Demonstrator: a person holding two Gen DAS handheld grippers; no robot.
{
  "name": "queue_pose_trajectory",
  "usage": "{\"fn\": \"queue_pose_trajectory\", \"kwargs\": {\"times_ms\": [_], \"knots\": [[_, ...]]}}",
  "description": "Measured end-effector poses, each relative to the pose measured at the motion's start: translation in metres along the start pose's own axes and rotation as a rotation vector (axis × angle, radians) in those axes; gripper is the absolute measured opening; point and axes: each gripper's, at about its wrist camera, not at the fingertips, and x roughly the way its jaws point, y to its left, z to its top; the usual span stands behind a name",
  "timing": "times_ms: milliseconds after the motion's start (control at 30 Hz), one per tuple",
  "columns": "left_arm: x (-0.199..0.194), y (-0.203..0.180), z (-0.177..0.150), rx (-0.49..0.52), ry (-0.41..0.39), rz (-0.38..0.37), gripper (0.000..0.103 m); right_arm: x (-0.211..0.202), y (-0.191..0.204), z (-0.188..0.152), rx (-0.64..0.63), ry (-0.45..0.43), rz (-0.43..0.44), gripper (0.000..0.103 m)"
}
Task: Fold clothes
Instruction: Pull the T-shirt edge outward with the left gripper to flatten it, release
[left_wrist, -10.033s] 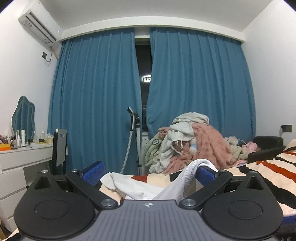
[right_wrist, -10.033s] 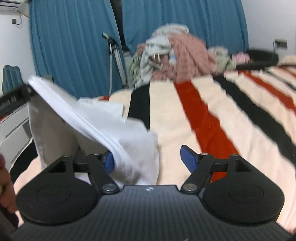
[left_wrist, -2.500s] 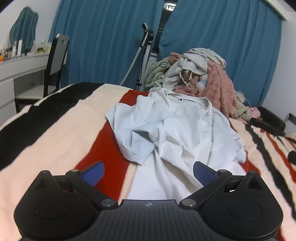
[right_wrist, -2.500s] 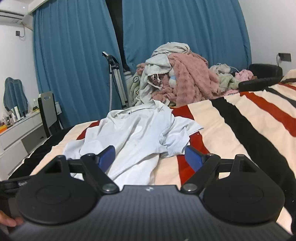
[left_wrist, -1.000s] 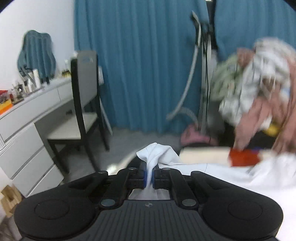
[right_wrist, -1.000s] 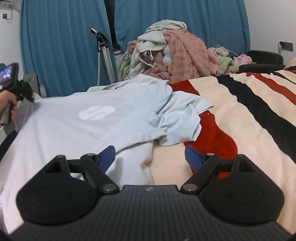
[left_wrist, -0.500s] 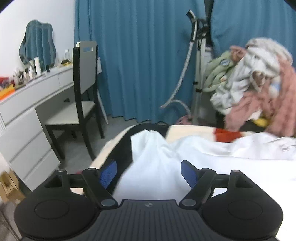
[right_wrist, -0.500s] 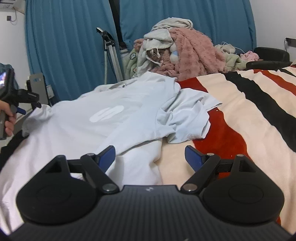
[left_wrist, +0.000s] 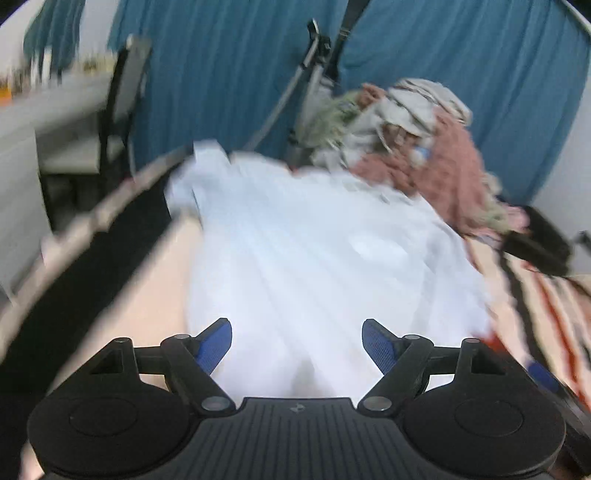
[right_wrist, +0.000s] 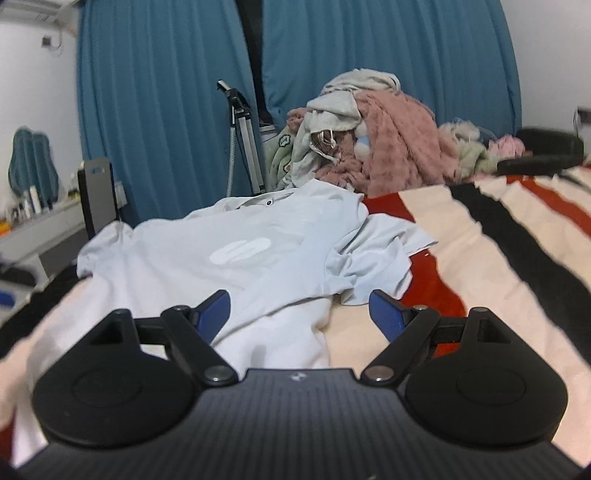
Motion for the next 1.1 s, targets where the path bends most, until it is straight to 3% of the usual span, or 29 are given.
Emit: {"fn": "queue_pose_trajectory", "kwargs": {"times_ms": [133, 233, 333, 500, 600, 700, 733, 767, 1033, 1100], "knots": [[-0.017, 0.008, -0.066, -0.043, 0.109, -0.080, 0.073, -0.004, 0.001, -0.009, -0.051, 0.020, -0.047, 0.083], [-0.026, 0.005, -0.092, 0.018, 0.164, -0.135, 0.072, -0.004, -0.004, -0.007, -0.007, 0.042, -0.055, 0.083], [-0.038, -0.001, -0.099, 0.087, 0.119, -0.189, 0.074, -0.004, -0.005, -0.006, -0.014, 0.039, -0.075, 0.083], [-0.027, -0.022, -0.120, 0.224, 0.207, -0.108, 0.072, -0.007, -0.006, -0.010, -0.040, 0.054, -0.096, 0.083], [-0.021, -0.030, -0.131, 0.285, 0.257, -0.039, 0.063, -0.009, -0.008, -0.012, -0.025, 0.070, -0.096, 0.083], [-0.021, -0.026, -0.130, 0.280, 0.268, -0.002, 0.030, -0.013, -0.010, -0.011, -0.008, 0.075, -0.089, 0.083], [-0.029, -0.019, -0.125, 0.258, 0.263, 0.013, 0.008, -0.015, -0.011, -0.010, -0.006, 0.073, -0.088, 0.083], [-0.037, -0.012, -0.120, 0.236, 0.258, 0.027, 0.005, -0.018, -0.011, -0.010, -0.003, 0.070, -0.087, 0.083], [-0.102, 0.040, -0.078, 0.057, 0.219, 0.140, 0.004, -0.040, -0.014, -0.004, 0.044, 0.049, -0.077, 0.083], [-0.115, 0.051, -0.074, 0.059, 0.218, 0.193, 0.004, -0.041, -0.012, -0.001, 0.047, 0.039, -0.069, 0.083]]}}
